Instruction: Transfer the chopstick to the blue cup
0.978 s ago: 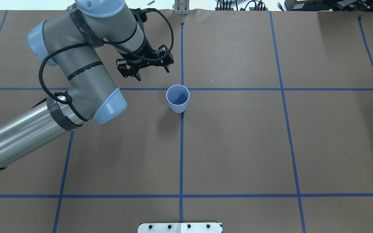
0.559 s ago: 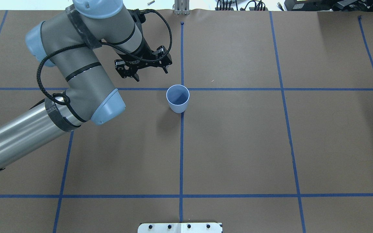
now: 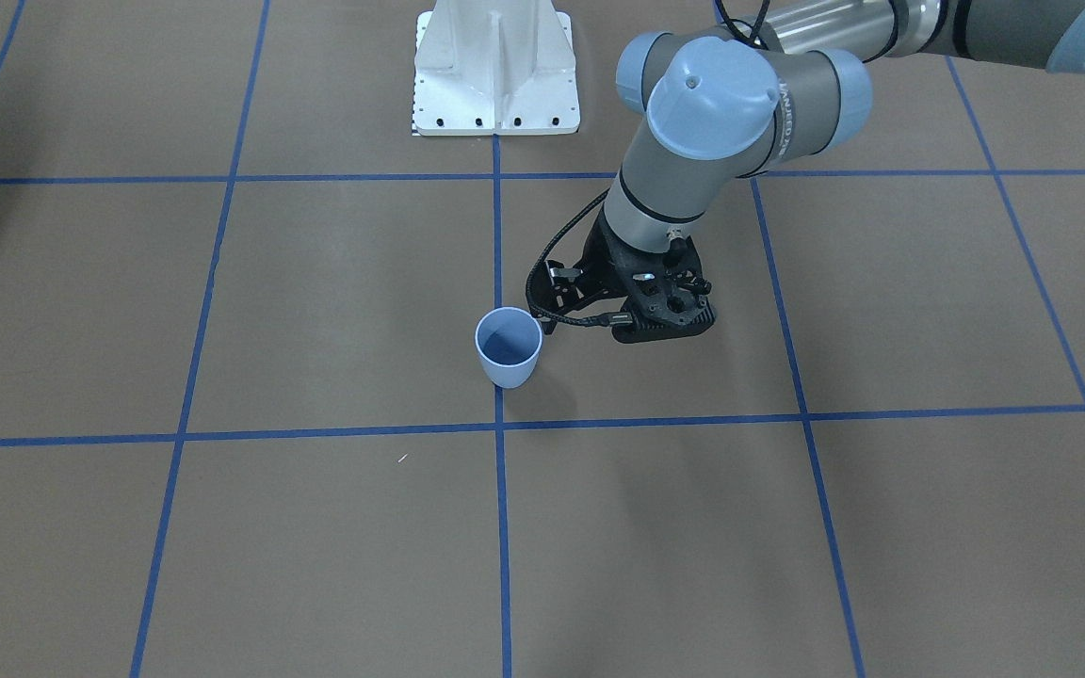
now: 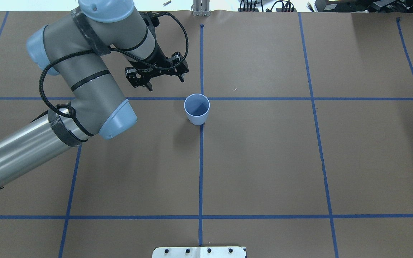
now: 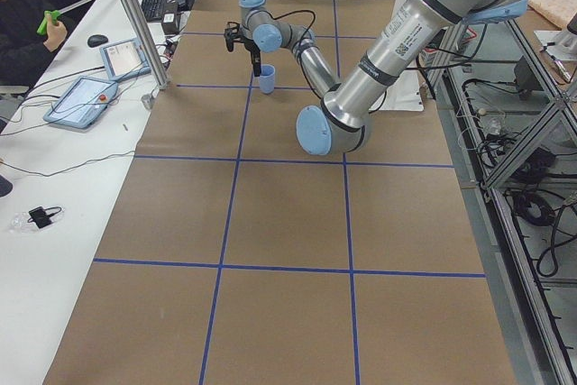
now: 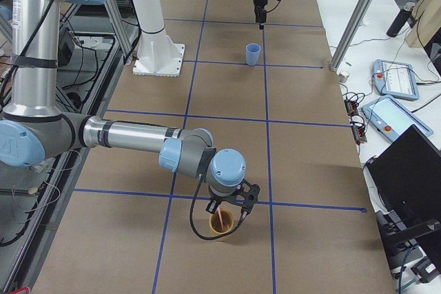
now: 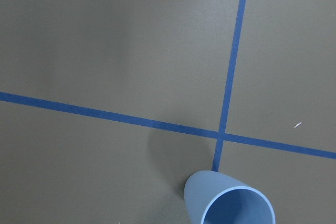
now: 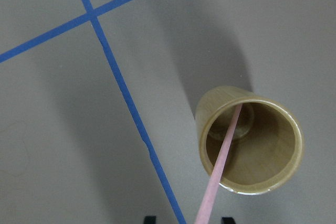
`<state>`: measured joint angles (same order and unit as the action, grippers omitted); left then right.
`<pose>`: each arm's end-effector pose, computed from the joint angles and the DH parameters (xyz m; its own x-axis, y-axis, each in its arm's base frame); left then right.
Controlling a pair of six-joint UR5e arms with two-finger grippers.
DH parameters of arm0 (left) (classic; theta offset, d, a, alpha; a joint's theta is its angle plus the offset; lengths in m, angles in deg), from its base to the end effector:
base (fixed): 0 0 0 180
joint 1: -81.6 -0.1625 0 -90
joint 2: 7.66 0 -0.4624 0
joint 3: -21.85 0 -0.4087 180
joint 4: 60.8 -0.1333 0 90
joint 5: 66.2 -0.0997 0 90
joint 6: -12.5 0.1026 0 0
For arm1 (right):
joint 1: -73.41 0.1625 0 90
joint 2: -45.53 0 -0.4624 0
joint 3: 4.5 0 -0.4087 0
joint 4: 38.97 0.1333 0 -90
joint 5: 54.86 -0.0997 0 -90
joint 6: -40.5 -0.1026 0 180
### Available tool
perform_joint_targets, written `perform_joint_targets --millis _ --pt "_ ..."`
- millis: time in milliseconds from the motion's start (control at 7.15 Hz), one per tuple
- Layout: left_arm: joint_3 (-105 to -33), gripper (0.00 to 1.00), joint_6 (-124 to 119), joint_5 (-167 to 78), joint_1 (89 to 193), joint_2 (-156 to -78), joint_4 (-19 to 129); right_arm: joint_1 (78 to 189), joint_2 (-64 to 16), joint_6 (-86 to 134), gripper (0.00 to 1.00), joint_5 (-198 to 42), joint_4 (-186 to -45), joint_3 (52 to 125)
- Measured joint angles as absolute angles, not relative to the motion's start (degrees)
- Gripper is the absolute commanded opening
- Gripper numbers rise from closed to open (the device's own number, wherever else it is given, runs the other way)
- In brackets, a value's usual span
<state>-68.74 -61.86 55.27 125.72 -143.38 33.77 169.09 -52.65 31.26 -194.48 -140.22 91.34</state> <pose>0.4787 -0.5753 0.1677 0.5179 -0.1819 -0.8359 0.1697 0.9796 -0.1080 0.0968 -0.4163 0.7249 0.6034 0.3944 0.6931 -0.1956 0.9158 -0.3508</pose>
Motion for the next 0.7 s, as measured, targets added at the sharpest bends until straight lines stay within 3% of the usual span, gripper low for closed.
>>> perform_joint_targets --millis 699 --pt "-68.92 0.98 -61.88 55.15 125.72 -142.68 33.77 168.92 -52.6 31.15 0.49 -194.61 -140.16 91.45"
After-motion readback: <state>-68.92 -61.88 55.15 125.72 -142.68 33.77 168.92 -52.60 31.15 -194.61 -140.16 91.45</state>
